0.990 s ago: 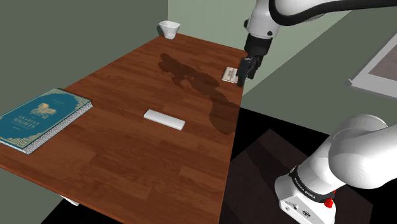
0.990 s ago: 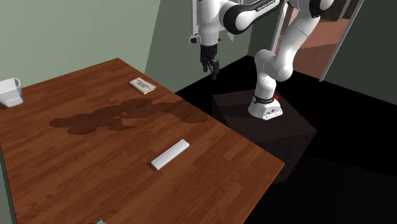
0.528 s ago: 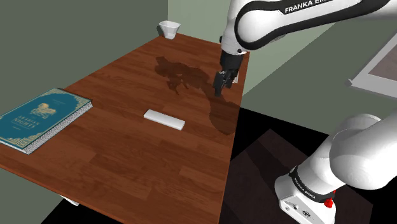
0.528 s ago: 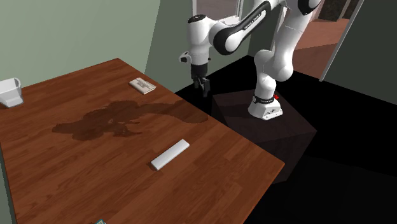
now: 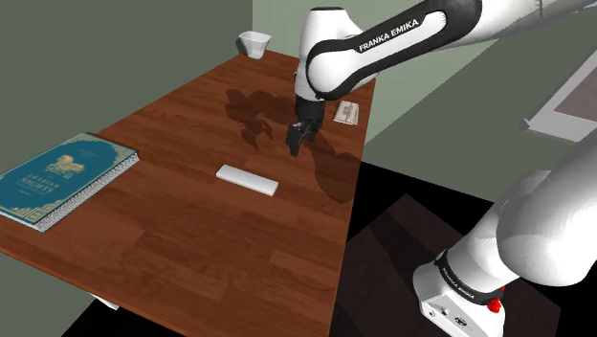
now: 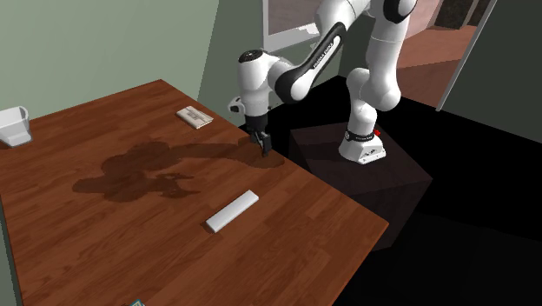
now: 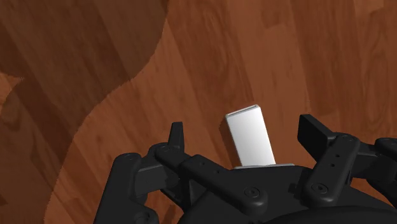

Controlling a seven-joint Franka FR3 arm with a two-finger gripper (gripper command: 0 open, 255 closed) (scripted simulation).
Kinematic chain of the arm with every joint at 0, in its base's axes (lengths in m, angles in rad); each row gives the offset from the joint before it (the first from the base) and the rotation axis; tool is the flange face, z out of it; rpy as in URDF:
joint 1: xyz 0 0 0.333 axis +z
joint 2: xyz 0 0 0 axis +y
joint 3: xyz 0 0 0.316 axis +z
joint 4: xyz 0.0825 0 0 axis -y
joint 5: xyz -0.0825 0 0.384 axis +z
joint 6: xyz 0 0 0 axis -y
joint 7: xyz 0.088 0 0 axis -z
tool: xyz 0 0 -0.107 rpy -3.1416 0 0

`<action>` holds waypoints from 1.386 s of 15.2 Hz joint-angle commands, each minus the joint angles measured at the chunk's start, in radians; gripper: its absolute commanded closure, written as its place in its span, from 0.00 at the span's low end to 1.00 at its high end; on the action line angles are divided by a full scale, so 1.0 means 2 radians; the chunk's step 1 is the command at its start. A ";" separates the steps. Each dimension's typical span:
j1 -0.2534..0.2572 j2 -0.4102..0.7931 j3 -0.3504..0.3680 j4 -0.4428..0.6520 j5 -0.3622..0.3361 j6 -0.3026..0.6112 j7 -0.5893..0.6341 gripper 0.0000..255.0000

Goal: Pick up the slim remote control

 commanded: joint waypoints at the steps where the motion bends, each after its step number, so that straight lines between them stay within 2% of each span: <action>1: 0.005 0.037 0.005 0.019 -0.004 0.020 0.006 0.00; 9: 0.027 0.187 0.014 0.127 -0.028 0.068 0.027 0.00; 16: 0.053 0.318 0.013 0.254 -0.048 0.077 0.039 0.00; 21: 0.055 0.342 0.010 0.257 -0.051 0.099 0.041 0.00</action>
